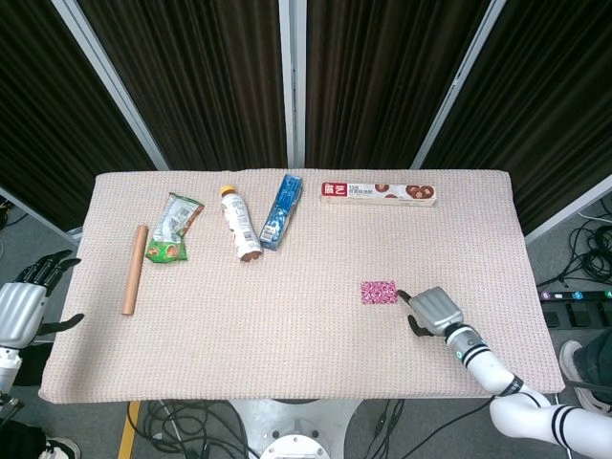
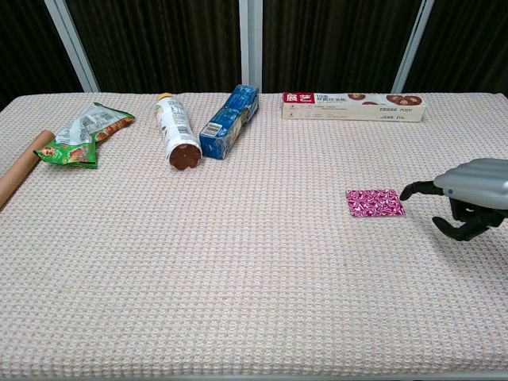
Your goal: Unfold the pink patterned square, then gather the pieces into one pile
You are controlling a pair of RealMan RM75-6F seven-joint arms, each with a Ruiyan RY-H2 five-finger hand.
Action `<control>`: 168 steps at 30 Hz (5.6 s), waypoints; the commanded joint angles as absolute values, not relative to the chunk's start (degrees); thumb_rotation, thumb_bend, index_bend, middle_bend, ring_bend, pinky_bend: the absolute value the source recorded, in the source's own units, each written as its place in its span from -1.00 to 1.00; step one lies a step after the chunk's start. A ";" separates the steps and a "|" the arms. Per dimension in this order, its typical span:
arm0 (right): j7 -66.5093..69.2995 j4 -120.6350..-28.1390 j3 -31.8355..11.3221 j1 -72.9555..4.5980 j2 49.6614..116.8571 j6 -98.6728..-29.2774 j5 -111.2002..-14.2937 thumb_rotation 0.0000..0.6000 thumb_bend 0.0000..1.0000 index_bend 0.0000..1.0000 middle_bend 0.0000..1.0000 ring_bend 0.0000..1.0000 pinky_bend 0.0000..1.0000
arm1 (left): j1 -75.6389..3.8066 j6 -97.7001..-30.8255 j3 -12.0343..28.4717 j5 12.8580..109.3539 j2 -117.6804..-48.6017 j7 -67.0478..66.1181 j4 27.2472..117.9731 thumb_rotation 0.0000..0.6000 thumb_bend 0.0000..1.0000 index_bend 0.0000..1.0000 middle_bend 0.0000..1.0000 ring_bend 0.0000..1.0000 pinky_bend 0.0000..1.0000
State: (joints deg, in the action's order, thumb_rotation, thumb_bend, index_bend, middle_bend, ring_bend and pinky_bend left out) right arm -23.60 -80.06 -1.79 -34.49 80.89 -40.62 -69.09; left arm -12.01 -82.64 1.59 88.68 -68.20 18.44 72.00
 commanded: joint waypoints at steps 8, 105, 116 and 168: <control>-21.93 -80.29 -1.54 -35.71 81.87 -42.29 -70.98 0.35 0.32 -0.74 1.00 1.00 1.00 | -11.78 -82.20 1.77 88.04 -68.39 19.72 70.97 1.00 -0.90 -0.54 -0.55 -0.67 -0.47; -21.41 -76.87 3.64 -39.07 78.40 -39.84 -61.03 0.37 0.30 -0.61 1.00 1.00 1.00 | -12.24 -80.14 2.49 87.10 -68.83 22.11 68.11 1.00 -0.90 -0.54 -0.55 -0.67 -0.47; -18.02 -78.24 2.05 -38.71 77.79 -41.31 -64.36 0.36 0.30 -0.60 1.00 1.00 1.00 | -12.35 -80.22 2.55 87.17 -68.71 22.04 68.49 1.00 -0.90 -0.54 -0.55 -0.67 -0.47; -17.62 -77.74 0.74 -41.09 80.72 -38.61 -64.50 0.34 0.28 -0.58 1.00 1.00 1.00 | -11.99 -80.51 2.91 86.50 -68.14 22.74 68.14 1.00 -0.90 -0.54 -0.55 -0.67 -0.47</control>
